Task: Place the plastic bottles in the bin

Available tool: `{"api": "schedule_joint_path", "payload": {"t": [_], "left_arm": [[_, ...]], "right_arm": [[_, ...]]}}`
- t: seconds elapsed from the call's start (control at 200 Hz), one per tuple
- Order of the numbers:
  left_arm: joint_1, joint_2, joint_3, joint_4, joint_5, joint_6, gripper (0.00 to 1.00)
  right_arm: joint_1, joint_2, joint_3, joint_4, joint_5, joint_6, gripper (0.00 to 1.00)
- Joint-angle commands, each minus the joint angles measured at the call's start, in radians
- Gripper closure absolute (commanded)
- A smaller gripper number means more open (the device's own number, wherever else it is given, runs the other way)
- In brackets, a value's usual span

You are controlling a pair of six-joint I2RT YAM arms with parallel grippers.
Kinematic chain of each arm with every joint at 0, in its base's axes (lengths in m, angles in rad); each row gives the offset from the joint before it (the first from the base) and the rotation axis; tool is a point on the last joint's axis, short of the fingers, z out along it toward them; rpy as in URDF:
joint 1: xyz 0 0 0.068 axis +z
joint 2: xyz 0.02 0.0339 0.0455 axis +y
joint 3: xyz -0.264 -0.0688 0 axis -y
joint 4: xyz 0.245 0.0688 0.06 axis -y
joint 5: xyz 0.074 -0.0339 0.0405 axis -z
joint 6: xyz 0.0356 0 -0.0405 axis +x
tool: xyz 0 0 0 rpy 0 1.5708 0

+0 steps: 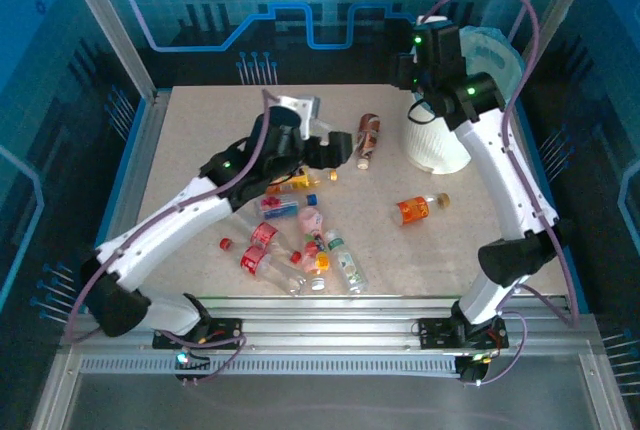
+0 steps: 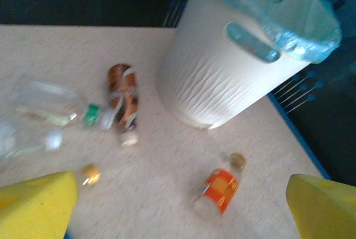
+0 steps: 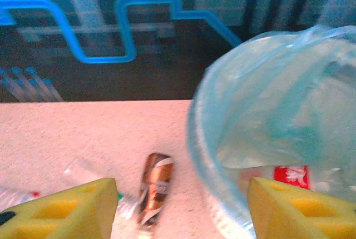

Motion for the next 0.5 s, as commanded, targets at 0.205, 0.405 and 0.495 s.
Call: {"api": "schedule_joint_path", "payload": {"t": [0.205,0.405,0.495], "left_arm": [[0.004,-0.266,-0.225,-0.398,-0.081,-0.257,0.03],[0.005,-0.364,-0.371,-0.527,-0.055,-0.362,0.09],[0.005,-0.394,-0.423,-0.562,-0.045,-0.407,0.09]], "right_arm": [[0.218,-0.132,-0.220,0.085,-0.053,0.016,0.35],[0.310,-0.192,-0.331,0.076,-0.030,-0.016,0.34],[0.323,-0.224,-0.384,0.069,-0.016,-0.012,0.34]]}}
